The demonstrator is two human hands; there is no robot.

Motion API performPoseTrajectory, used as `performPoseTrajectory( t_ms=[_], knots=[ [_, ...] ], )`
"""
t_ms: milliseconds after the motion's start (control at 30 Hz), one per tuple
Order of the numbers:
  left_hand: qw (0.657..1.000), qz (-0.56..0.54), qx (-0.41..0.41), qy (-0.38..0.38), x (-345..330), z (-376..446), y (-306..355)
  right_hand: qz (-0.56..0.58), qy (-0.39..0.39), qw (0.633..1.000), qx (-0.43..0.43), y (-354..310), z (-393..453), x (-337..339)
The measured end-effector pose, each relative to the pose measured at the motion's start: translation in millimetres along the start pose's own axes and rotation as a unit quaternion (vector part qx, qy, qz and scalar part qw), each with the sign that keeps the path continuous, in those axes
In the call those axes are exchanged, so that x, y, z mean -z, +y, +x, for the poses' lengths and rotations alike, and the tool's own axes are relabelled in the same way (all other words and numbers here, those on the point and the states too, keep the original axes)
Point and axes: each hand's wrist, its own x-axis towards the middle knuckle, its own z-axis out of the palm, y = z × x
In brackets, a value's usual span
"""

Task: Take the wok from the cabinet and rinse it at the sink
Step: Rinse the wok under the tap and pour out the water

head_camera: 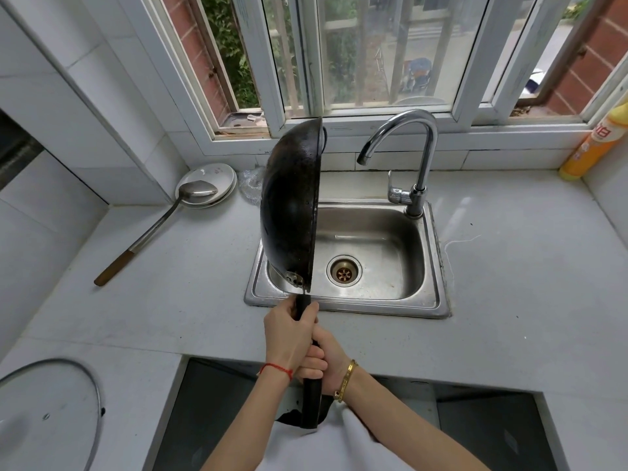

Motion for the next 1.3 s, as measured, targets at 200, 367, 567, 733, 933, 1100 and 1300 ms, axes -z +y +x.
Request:
performPoseTrajectory(
  t_ms=[200, 367, 567, 733, 933, 1100, 1300],
  knots=[
    [0.998, -0.056, 0.03, 0.009, 0, -9, -6, -0.054, 0.037, 0.998, -0.02, 3, -6, 0],
    [0.99, -0.126, 0.066, -0.005, -3, -20, -12, -0.095, 0.093, 0.99, -0.042, 7, -14, 2],
    [0.977, -0.192, 0.087, -0.025, 4, -30, -14, -0.141, 0.142, 0.98, -0.021, 14, -19, -8],
    [0.968, -0.225, 0.097, -0.055, 17, -30, -23, -0.181, 0.177, 0.967, 0.024, 24, -17, -22],
    [0.96, -0.237, 0.111, -0.102, 52, -27, -39, -0.186, 0.206, 0.958, 0.068, 50, -5, -49],
    [0.951, -0.245, 0.093, -0.167, 88, -30, -47, -0.227, 0.236, 0.936, 0.126, 79, 9, -68],
    [0.925, -0.268, 0.094, -0.254, 112, -38, -59, -0.332, 0.298, 0.874, 0.193, 109, 6, -79]
  ],
)
